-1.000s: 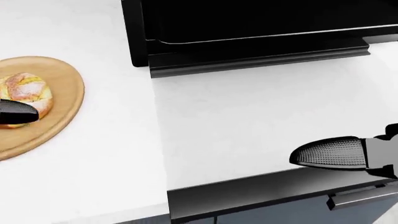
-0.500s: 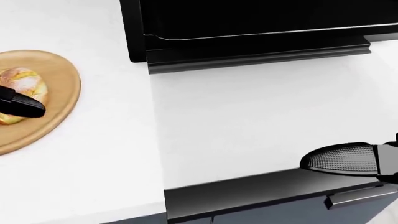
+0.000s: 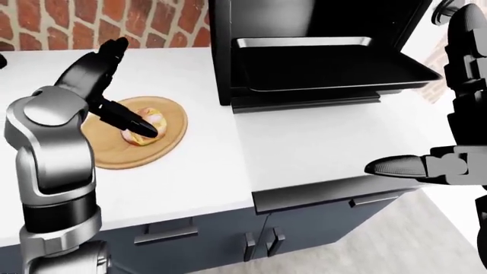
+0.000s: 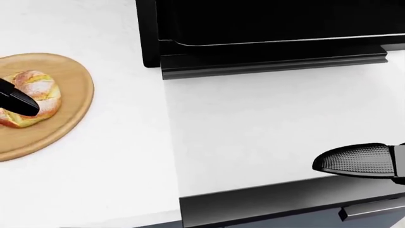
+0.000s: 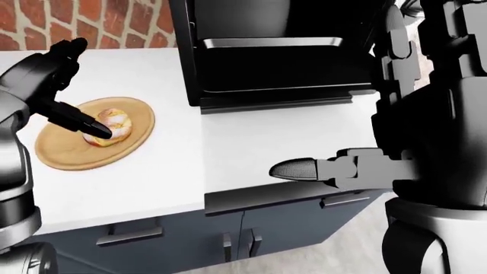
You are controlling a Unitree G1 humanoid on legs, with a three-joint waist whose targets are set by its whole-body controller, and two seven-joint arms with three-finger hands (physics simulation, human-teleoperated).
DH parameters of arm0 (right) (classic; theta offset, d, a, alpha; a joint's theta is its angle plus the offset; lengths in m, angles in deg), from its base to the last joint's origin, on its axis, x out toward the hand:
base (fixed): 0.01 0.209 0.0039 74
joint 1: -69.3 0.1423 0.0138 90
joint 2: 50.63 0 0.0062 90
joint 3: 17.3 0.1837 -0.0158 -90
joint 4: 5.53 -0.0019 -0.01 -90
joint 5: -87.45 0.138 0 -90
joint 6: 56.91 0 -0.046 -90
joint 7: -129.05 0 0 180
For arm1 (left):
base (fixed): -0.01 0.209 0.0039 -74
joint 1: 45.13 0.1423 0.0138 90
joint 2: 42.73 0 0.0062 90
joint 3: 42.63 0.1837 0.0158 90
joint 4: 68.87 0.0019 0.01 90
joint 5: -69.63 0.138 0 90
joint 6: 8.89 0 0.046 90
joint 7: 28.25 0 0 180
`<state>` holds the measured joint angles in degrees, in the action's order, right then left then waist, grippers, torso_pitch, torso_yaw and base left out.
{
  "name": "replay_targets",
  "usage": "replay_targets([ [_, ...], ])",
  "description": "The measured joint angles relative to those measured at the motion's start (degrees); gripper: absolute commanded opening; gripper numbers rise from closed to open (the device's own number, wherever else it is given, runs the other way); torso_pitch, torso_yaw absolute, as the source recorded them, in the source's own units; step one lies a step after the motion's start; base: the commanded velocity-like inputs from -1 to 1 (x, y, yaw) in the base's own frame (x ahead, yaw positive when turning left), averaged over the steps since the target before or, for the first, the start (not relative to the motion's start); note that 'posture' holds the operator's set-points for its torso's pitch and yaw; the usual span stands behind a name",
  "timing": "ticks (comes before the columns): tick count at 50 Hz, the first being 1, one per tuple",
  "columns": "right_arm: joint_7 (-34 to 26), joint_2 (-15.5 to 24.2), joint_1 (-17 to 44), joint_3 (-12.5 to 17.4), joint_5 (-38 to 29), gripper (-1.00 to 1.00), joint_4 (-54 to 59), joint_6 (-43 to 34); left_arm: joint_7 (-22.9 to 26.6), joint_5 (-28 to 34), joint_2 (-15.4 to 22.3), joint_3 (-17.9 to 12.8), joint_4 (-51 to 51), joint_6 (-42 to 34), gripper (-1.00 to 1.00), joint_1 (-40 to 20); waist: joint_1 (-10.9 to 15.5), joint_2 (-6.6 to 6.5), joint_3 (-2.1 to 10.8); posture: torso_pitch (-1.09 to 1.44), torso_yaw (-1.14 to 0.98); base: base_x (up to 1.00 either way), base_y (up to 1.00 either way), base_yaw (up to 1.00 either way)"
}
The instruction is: Place the scone on the tray of the toaster oven.
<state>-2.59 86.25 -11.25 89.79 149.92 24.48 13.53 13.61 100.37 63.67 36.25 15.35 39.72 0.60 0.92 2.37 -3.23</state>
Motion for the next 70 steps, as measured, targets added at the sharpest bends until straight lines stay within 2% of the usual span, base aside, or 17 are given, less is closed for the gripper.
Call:
replay_targets([
  [4,-0.31,0.41,-2.02,1.37,-0.05,1.00,0.07,1.24,1.40,1.47,-0.99,0.28,1.35,1.16,1.00,-0.23,0.01,0.08,0.00,0.00,0.00,0.00,0.00,0.00],
  [15,-0.83,-0.26,-3.66,0.91,-1.69,1.00,0.00,2.39,3.22,4.14,-3.16,1.78,4.93,3.97,1.00,-2.31,-0.05,0.38,0.02,0.00,0.00,0.00,0.00,0.00],
  [18,-1.15,-0.50,-4.40,1.66,-1.98,1.00,0.08,2.50,3.54,4.45,-3.11,1.57,5.63,4.84,1.00,-2.59,-0.11,0.37,0.10,0.00,0.00,0.00,0.00,0.00],
  [23,-1.32,-1.07,-4.96,0.72,-3.22,1.00,0.09,3.04,3.76,5.02,-3.21,1.45,6.93,5.81,1.00,-2.69,-0.13,0.29,0.21,0.00,0.00,0.00,0.00,0.00],
  [31,-1.49,-0.45,-6.23,1.95,-3.06,1.00,0.21,3.78,4.06,5.71,-2.70,0.94,7.79,6.61,1.00,-1.06,-0.15,0.19,0.29,0.00,0.00,0.00,0.00,0.00],
  [46,-0.90,0.02,-3.78,2.10,-1.33,1.00,0.07,2.36,2.75,6.24,-2.10,0.55,12.94,9.02,1.00,-0.90,-0.15,0.37,0.48,0.00,0.00,0.00,0.00,0.00],
  [61,-1.33,0.30,-6.42,3.31,-1.74,1.00,0.07,3.76,2.52,5.33,-1.88,0.16,14.05,9.42,1.00,1.04,-0.31,0.12,0.63,0.00,0.00,0.00,0.00,0.00],
  [62,-1.35,0.27,-6.47,3.30,-1.79,1.00,0.08,3.78,2.58,5.23,-1.87,0.05,13.94,9.36,0.91,1.17,-0.33,0.10,0.66,0.00,0.00,0.00,0.00,0.00],
  [70,-1.57,0.09,-7.02,3.38,-2.20,1.00,0.07,3.96,3.51,5.23,-1.93,0.13,13.41,9.45,0.75,1.62,-0.24,-0.12,0.79,0.00,0.00,0.00,0.00,0.00],
])
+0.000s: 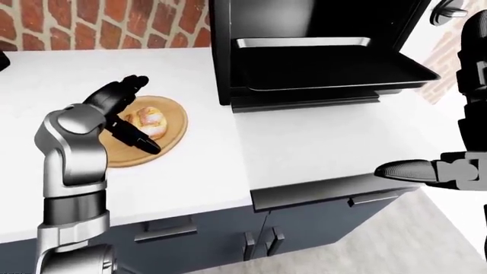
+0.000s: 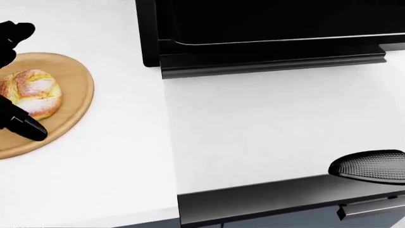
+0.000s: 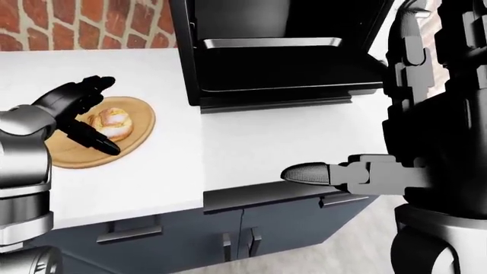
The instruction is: Place the scone on the tray of the toaster oven.
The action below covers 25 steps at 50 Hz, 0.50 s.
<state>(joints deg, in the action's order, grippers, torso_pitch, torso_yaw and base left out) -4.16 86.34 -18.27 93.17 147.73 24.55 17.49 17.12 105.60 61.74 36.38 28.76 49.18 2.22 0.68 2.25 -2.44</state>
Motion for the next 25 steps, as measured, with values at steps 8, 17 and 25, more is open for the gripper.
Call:
replay_targets([
  [8,-0.15,0.34,-1.08,0.84,0.17,1.00,-0.01,0.84,0.89,-0.03,-0.10,-0.18,-0.67,0.50,0.41,0.52,0.11,-0.10,0.13,0.00,0.00,0.00,0.00,0.00],
  [17,0.41,0.51,1.01,0.32,0.93,1.00,-0.06,0.09,-0.44,1.50,0.02,-0.29,-0.57,1.23,0.20,0.28,-0.02,0.00,0.09,0.00,0.00,0.00,0.00,0.00],
  [25,0.65,0.62,1.75,0.62,1.54,1.00,-0.07,-0.76,-0.76,2.27,0.01,-0.27,-0.40,1.76,0.05,-0.22,0.00,-0.08,0.30,0.00,0.00,0.00,0.00,0.00],
])
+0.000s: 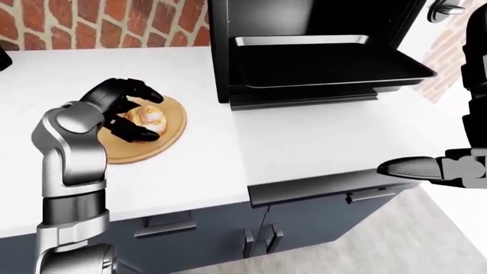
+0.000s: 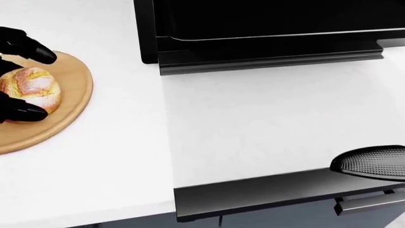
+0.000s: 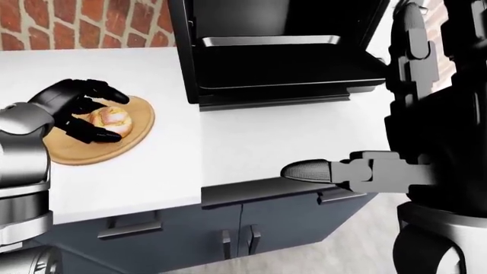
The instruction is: Place the scone on the tray of the toaster oven.
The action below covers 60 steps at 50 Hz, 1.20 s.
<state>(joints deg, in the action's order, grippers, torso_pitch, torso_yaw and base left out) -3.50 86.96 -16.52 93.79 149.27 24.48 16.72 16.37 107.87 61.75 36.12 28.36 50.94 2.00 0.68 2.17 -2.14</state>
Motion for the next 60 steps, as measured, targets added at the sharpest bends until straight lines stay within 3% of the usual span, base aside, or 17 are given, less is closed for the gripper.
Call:
replay_targets([
  [15,-0.52,0.07,-2.36,0.90,-0.54,1.00,0.11,1.54,0.96,0.31,0.11,0.43,0.97,0.78,-0.13,-1.14,0.03,-0.22,0.10,0.00,0.00,0.00,0.00,0.00],
  [27,-1.32,-0.05,-5.06,2.04,-1.13,1.00,0.11,3.10,3.22,0.97,1.05,0.92,1.40,-0.39,-0.27,-3.26,-0.20,0.21,-0.61,0.00,0.00,0.00,0.00,0.00],
  [43,-1.30,-0.83,-2.81,1.39,-1.01,1.00,0.07,1.45,6.03,2.41,2.85,0.49,-2.20,-1.72,-0.47,-5.50,-0.07,0.32,-0.85,0.00,0.00,0.00,0.00,0.00],
  [46,-1.43,-0.77,-2.93,1.95,-0.62,1.00,0.04,1.31,7.09,2.83,2.99,0.67,-3.70,-2.46,-0.69,-6.14,-0.02,0.43,-0.97,0.00,0.00,0.00,0.00,0.00],
  [50,-1.66,-0.67,-3.64,2.79,-0.29,1.00,0.02,1.44,8.96,3.60,3.00,1.19,-5.41,-3.72,-0.73,-8.20,0.10,0.62,-1.10,0.00,0.00,0.00,0.00,0.00],
  [54,-1.92,-0.30,-4.87,3.91,0.09,1.00,0.00,2.02,10.84,4.54,2.77,1.70,-7.82,-5.05,-0.98,-10.52,0.09,0.69,-1.17,0.00,0.00,0.00,0.00,0.00],
  [60,-1.62,-0.03,-4.91,3.39,-0.16,1.00,0.01,2.61,13.86,5.98,2.39,2.26,-11.54,-7.25,-1.00,-13.23,0.03,0.57,-1.20,0.00,0.00,0.00,0.00,0.00],
])
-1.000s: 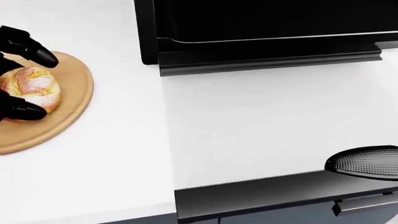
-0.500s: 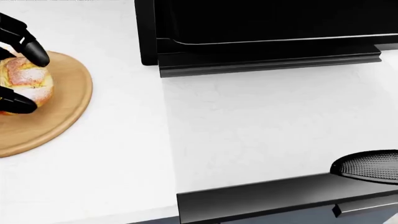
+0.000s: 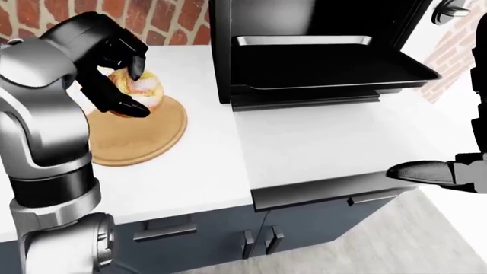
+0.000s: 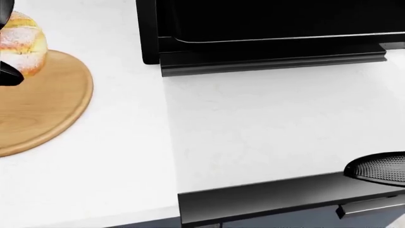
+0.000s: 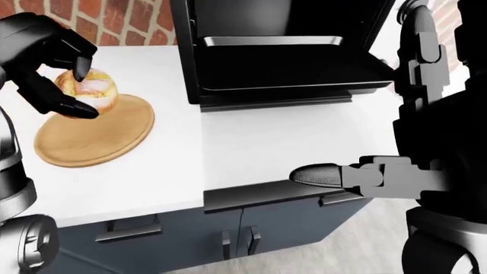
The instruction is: Place the scone on the tray of the toaster oven.
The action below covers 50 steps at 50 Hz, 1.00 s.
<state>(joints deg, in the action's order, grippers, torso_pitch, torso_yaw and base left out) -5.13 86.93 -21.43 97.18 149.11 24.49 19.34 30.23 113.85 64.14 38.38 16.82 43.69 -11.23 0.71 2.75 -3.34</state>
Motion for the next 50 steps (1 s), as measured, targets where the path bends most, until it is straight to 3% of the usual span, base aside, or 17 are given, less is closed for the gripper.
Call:
replay_targets([
  [6,0.05,-0.30,0.13,-0.41,-0.38,1.00,0.06,-0.05,2.68,1.76,-0.84,0.60,-3.77,-1.93,-1.00,-0.82,0.02,-0.02,-0.13,0.00,0.00,0.00,0.00,0.00],
  [18,0.02,-0.47,0.42,-0.50,-0.63,1.00,0.09,-0.28,8.65,5.61,-3.38,2.94,-8.08,-4.97,-1.00,-8.82,0.14,0.47,-0.52,0.00,0.00,0.00,0.00,0.00],
  [28,-1.03,-0.17,-2.25,4.68,1.81,1.00,0.00,-0.02,11.23,8.90,-9.18,5.70,-8.78,-7.30,-1.00,-15.50,0.31,0.74,-0.80,0.00,0.00,0.00,0.00,0.00],
  [42,-1.45,0.06,-3.34,5.58,2.67,1.00,-0.02,0.27,10.97,10.31,-16.76,8.31,-4.32,-5.74,-1.00,-23.00,0.21,1.14,-1.21,0.00,0.00,0.00,0.00,0.00],
  [50,-1.78,-0.06,-4.35,6.42,2.57,1.00,-0.02,0.74,7.34,9.15,-20.20,8.80,-1.43,-5.68,-1.00,-24.46,0.21,1.28,-1.28,0.00,0.00,0.00,0.00,0.00],
])
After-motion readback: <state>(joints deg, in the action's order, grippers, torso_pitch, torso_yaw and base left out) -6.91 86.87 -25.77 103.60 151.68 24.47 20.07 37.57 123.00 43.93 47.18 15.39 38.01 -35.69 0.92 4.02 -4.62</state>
